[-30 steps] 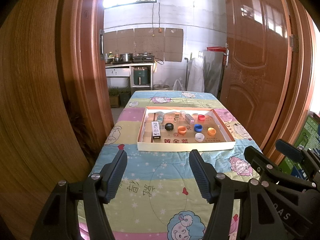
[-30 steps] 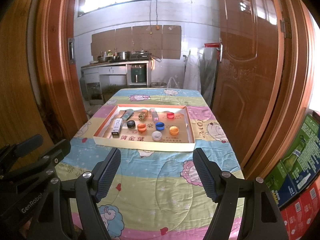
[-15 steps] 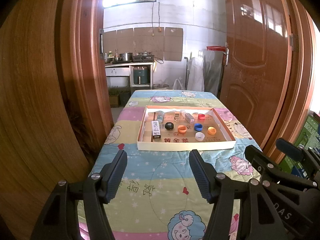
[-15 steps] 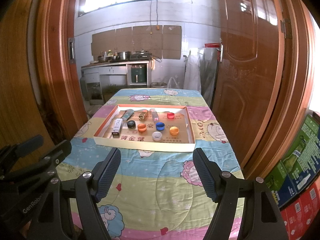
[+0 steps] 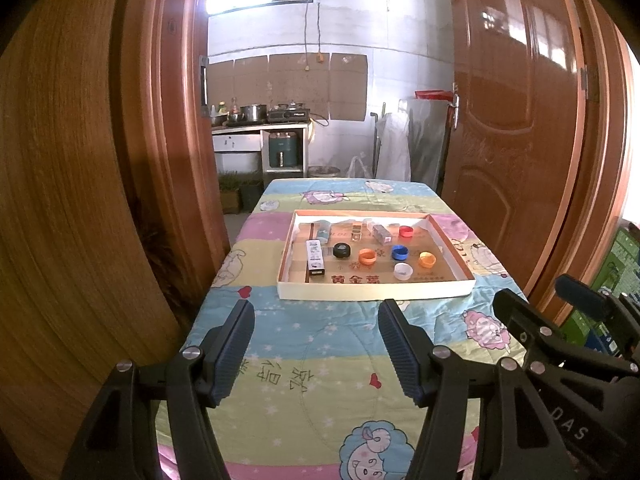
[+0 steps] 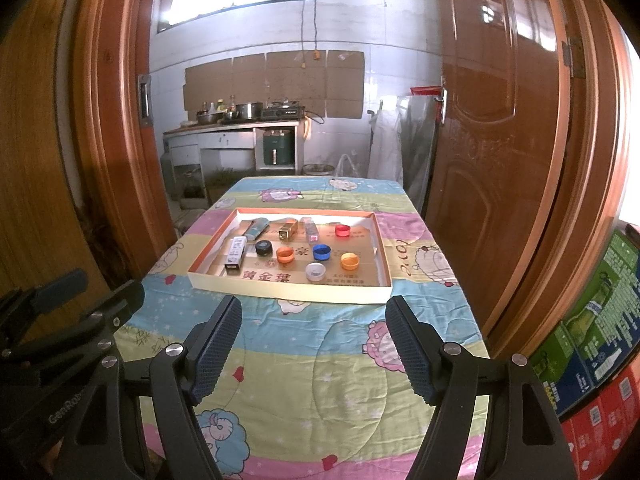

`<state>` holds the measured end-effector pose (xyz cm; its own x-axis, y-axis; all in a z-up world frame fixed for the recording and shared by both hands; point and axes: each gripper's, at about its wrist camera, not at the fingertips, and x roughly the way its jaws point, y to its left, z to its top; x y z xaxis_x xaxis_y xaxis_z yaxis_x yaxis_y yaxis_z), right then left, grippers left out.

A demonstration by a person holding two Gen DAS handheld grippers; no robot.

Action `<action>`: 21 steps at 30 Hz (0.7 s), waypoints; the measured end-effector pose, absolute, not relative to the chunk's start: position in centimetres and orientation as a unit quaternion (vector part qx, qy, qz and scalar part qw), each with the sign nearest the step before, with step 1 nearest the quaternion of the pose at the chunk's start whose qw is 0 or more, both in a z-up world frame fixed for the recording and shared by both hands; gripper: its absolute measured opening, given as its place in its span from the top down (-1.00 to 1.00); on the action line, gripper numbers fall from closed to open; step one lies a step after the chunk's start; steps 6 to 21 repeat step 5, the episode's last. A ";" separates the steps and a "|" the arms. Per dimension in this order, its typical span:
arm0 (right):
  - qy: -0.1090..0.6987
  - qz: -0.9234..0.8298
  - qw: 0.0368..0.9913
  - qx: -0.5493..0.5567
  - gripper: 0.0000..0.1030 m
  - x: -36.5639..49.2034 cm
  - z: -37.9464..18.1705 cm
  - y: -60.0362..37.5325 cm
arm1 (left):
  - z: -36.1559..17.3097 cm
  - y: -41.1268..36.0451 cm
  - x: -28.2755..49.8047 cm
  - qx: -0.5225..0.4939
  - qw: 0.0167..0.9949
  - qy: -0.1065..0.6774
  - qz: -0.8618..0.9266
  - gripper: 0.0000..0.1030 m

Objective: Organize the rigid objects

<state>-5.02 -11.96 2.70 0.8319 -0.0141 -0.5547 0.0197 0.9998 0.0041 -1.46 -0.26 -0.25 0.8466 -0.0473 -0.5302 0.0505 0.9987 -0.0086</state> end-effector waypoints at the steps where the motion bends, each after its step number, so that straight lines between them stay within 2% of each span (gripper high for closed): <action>1: 0.290 -0.009 0.957 0.005 -0.47 -5.0 2.7 -12.0 | -0.3 -0.3 -1.5 0.003 0.961 0.275 -0.026 -0.25; 21: 0.291 -0.008 0.957 0.005 -0.47 -5.0 2.7 -11.8 | -0.3 -0.3 -1.8 0.002 0.961 0.275 -0.024 -0.25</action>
